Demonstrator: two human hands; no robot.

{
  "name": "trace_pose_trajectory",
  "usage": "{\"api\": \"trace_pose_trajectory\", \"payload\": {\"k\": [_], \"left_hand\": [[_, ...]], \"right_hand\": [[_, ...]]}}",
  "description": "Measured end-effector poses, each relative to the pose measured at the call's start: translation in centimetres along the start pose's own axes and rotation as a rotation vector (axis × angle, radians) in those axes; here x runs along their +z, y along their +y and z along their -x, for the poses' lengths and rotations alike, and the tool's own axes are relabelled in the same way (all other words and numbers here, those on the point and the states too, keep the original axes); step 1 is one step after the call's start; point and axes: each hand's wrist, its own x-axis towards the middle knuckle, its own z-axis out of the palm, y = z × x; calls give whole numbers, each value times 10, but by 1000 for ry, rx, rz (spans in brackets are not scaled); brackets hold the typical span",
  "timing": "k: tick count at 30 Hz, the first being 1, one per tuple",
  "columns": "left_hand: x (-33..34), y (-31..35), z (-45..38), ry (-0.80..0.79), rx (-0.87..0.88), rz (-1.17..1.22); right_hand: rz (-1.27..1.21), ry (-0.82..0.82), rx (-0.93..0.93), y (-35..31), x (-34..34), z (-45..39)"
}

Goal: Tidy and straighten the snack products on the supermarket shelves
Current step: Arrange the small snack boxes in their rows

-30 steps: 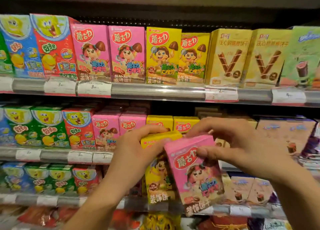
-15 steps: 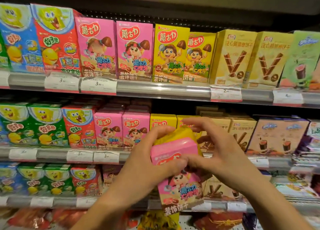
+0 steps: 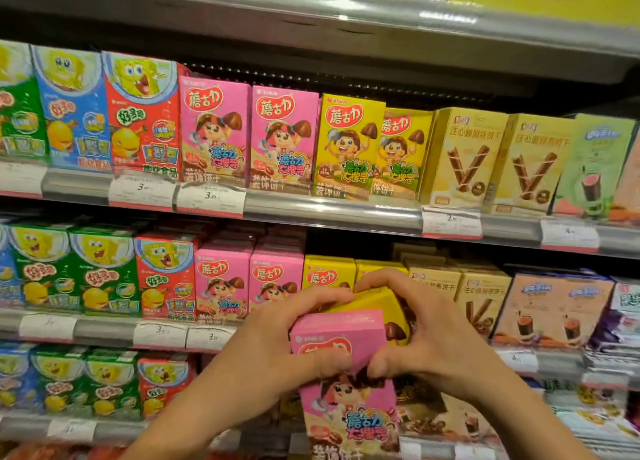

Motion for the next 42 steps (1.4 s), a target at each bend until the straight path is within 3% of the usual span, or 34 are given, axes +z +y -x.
{"api": "trace_pose_trajectory", "payload": {"k": [4,9,15,20,24,34,42], "left_hand": [[1,4,-3,68,36,-24],[-11,13,-14,33,84,-132],[-46,23,-33,51,91,-119],[-58,15,-62,80,149,-338],[-54,-2,-82,78,170,-407],[-57,-23,-85,9,208,-332],[-54,-33,-86,25,275,-383]], "right_hand": [[14,16,-53,2,-9,-2],[67,-9,-47,4,-29,-3],[43,-38,10,-1,-94,-11],[415,-70,-99,-27,-143,-25],[715,-1,-149,-51,-168,-44],[675,168,-185,-67,-192,-85],[713,209,-152,-56,-180,-107]]}}
